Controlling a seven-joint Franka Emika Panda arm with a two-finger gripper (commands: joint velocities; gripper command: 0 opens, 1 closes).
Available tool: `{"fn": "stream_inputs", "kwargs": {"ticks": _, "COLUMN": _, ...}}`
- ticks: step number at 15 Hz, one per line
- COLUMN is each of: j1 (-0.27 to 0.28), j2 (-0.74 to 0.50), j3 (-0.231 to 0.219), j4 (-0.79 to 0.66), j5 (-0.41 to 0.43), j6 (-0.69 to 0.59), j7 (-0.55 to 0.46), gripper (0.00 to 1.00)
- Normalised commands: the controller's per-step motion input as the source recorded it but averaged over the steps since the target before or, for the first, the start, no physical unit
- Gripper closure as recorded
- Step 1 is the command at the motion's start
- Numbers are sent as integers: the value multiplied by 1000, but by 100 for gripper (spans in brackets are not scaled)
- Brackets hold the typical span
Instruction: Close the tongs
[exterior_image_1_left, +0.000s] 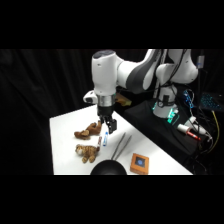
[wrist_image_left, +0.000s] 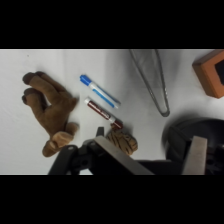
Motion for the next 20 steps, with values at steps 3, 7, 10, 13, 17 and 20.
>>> {"fn": "stream_inputs", "kwargs": {"ticks": 3, "j1": -38, "j2": 15, "j3": 108, "j4": -201, "j5": 242, "j6": 247, "j7": -418, "gripper": 0}}
{"fn": "stream_inputs", "kwargs": {"ticks": 7, "j1": -94, "j2": 19, "j3": 143, "j4": -191, "j5": 293, "j6": 236, "j7": -563, "gripper": 0}}
{"fn": "stream_inputs", "kwargs": {"ticks": 10, "j1": -172, "j2": 46, "j3": 171, "j4": -104, "j5": 327, "j6": 139, "j7": -632, "gripper": 0}}
{"fn": "stream_inputs", "kwargs": {"ticks": 13, "j1": -171, "j2": 59, "j3": 144, "j4": -66, "j5": 222, "j6": 119, "j7": -527, "gripper": 0}}
{"fn": "stream_inputs", "kwargs": {"ticks": 17, "j1": -146, "j2": 86, "j3": 108, "j4": -36, "j5": 115, "j6": 137, "j7": -376, "gripper": 0}}
{"fn": "stream_inputs", "kwargs": {"ticks": 20, "j1": -98, "j2": 119, "j3": 71, "j4": -53, "j5": 15, "j6": 244, "j7": -184, "gripper": 0}}
